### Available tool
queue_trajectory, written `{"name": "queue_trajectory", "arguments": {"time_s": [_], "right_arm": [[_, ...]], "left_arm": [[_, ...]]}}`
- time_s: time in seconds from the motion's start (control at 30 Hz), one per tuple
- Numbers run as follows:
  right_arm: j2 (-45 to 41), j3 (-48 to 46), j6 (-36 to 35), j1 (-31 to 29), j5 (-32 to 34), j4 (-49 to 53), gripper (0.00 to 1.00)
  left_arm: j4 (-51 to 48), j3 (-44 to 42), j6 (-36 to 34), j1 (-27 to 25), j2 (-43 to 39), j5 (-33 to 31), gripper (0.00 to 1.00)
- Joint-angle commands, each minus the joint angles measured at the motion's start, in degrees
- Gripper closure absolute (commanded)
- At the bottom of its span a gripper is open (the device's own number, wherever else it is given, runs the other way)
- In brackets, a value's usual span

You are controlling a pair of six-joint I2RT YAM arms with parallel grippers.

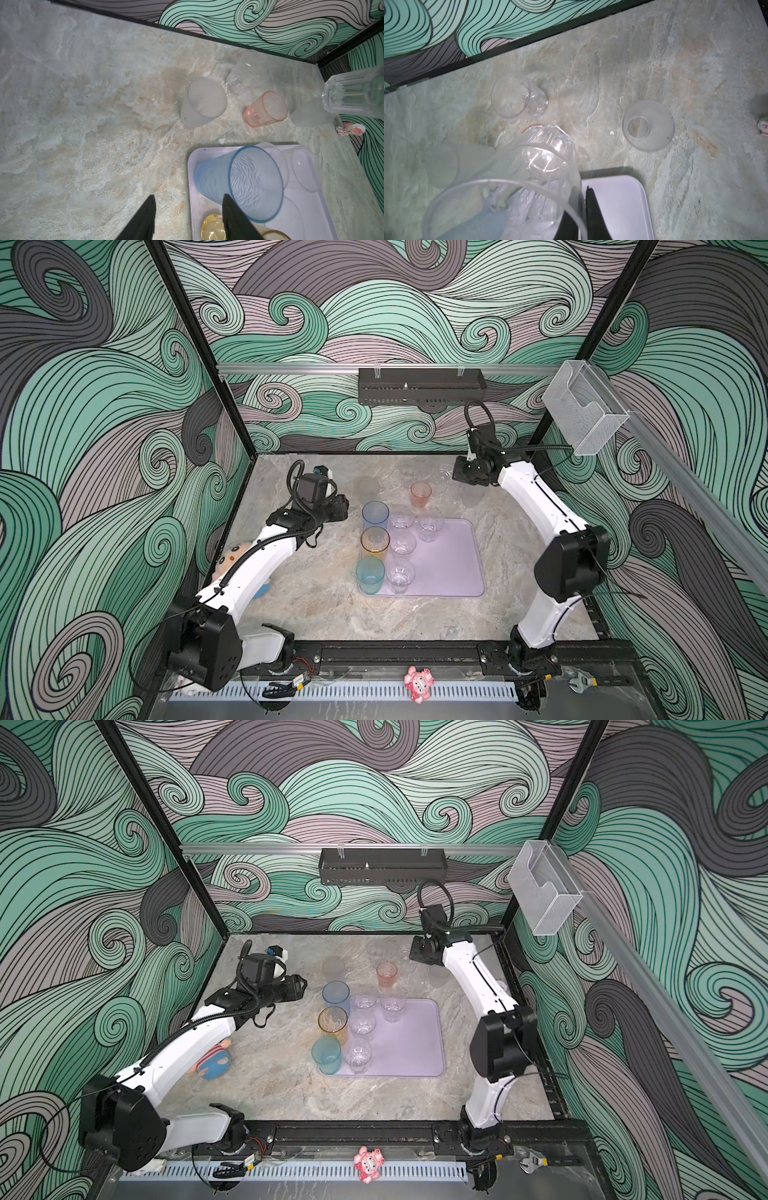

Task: Place the glasses into the tray
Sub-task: 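Lift the clear glass with the right gripper and carry it over the tray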

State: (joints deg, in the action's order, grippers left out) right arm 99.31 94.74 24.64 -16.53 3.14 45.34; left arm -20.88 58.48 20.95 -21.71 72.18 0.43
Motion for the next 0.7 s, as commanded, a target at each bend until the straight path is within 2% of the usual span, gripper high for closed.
{"name": "queue_trajectory", "arguments": {"time_s": [0.0, 0.3, 0.47, 0.67], "right_arm": [[-6.27, -5.79, 0.73, -3.28, -0.51, -1.02, 0.95], [-20.53, -18.66, -0.24, -12.98, -0.64, 3.81, 0.95], [-27.37, -26.09, -0.14, -15.72, -0.95, 7.20, 0.96], [-32.91, -34.47, 2.39, -18.57, 1.50, 9.25, 0.96]], "left_arm": [[-2.63, 2.76, -3.22, -5.63, -2.88, -4.53, 0.45], [0.52, 0.42, -5.01, -21.27, -5.37, -2.89, 0.40], [1.83, -3.93, -4.54, -26.62, -7.53, -3.27, 0.40], [5.40, -9.53, -2.07, -32.40, -9.03, -7.15, 0.40]]}}
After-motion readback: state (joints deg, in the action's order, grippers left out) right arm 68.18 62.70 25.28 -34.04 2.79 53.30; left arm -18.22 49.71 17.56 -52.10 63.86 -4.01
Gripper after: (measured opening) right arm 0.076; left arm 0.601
